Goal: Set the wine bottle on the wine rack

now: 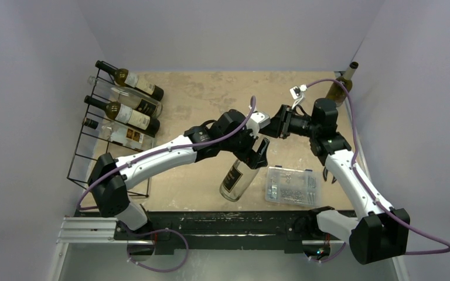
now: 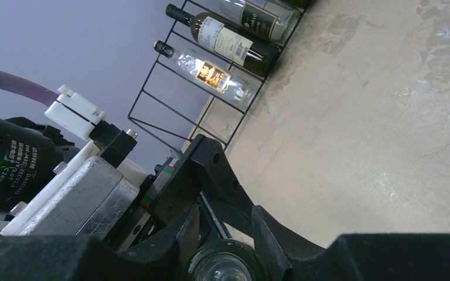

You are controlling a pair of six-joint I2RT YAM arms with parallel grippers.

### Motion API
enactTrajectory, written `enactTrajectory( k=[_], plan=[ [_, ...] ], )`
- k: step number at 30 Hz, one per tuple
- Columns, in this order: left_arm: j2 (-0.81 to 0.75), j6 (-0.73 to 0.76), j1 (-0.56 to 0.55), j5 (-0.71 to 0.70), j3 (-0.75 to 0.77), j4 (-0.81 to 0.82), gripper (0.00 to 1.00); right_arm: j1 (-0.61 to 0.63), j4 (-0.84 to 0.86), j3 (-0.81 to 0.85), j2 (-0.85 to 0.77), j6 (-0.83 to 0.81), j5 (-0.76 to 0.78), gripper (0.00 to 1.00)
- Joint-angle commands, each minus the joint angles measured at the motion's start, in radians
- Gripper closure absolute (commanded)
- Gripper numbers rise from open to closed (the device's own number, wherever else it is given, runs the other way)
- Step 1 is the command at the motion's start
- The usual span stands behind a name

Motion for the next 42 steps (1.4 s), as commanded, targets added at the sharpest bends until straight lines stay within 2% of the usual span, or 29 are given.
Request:
enactTrajectory(
  k=[1, 5, 15, 17, 21, 26, 33, 38, 42],
  plan=[
    [-0.01, 0.001, -0.002, -0.044, -0.014, 0.028, 0.22, 0.006, 0.077, 0.041, -0.057, 0.127, -0.071, 1.0],
    [-0.033, 0.006, -0.003, -0.08, -0.022, 0.027, 0.47, 0.005, 0.083, 0.03, -0.058, 0.137, -0.065, 1.0],
    [-0.089, 0.016, -0.002, -0.134, -0.044, 0.022, 1.0, 0.005, 0.081, 0.02, -0.071, 0.147, -0.032, 0.75],
    [-0.099, 0.016, -0.004, -0.141, -0.047, 0.019, 1.0, 0.005, 0.078, 0.018, -0.071, 0.147, -0.027, 0.68],
    [-0.111, 0.015, -0.002, -0.139, -0.053, 0.017, 1.0, 0.006, 0.078, 0.019, -0.073, 0.149, -0.015, 0.47],
    [-0.129, 0.013, -0.002, -0.128, -0.078, 0.04, 1.0, 0.005, 0.077, 0.02, -0.073, 0.149, -0.001, 0.3],
    [-0.181, 0.017, -0.001, -0.178, -0.106, 0.056, 1.0, 0.006, 0.041, 0.032, -0.087, 0.137, 0.044, 0.16],
    [-0.209, 0.034, -0.001, -0.22, -0.11, 0.036, 1.0, 0.006, 0.027, 0.054, -0.114, 0.138, 0.075, 0.02],
    [-0.228, 0.038, 0.001, -0.237, -0.119, 0.023, 1.0, 0.005, 0.015, 0.078, -0.135, 0.136, 0.099, 0.01]
  ],
)
